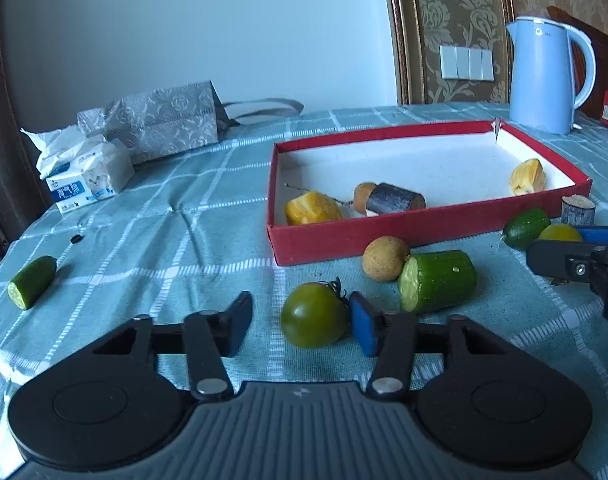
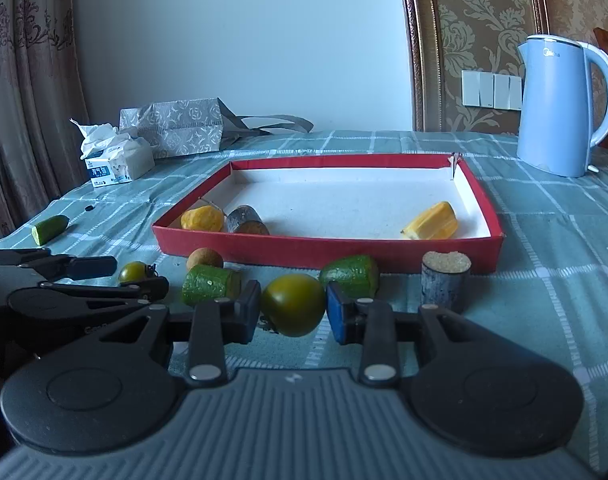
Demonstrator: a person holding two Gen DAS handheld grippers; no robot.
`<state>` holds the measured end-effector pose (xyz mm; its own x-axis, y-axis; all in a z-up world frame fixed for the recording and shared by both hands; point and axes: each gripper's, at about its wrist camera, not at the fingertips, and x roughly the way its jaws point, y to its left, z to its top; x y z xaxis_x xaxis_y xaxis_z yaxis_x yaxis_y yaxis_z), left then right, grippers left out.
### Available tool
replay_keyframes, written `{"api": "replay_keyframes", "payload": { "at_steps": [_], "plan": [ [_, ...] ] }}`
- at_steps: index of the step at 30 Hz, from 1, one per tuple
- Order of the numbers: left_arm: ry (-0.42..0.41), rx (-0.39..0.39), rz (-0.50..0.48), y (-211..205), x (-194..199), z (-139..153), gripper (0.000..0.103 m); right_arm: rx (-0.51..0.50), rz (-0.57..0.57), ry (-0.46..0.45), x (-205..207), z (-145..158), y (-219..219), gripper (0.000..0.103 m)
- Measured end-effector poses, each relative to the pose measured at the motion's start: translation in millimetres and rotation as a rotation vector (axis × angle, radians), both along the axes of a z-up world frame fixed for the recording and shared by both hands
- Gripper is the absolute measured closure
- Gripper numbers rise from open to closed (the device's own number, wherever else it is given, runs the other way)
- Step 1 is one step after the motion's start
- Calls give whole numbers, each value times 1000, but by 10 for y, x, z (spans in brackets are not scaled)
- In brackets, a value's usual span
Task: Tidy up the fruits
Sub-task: 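Grasp the second green tomato with the left tool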
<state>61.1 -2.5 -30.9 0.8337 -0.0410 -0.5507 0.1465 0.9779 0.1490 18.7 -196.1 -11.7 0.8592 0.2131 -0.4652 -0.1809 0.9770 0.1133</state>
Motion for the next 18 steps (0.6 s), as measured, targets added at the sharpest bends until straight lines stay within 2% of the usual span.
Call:
{"api": "replay_keyframes", "payload": {
  "at_steps": [2, 11, 18],
  "plan": [
    [5, -7, -1, -3, 12, -2, 70, 4, 1, -4, -9, 11, -6, 70],
    [14, -22, 22, -9, 33, 12, 70, 12, -2, -21, -37, 59, -41, 70],
    [2, -48, 92, 79, 63, 45, 70, 12, -7, -55, -62, 159, -54, 70]
  ]
}}
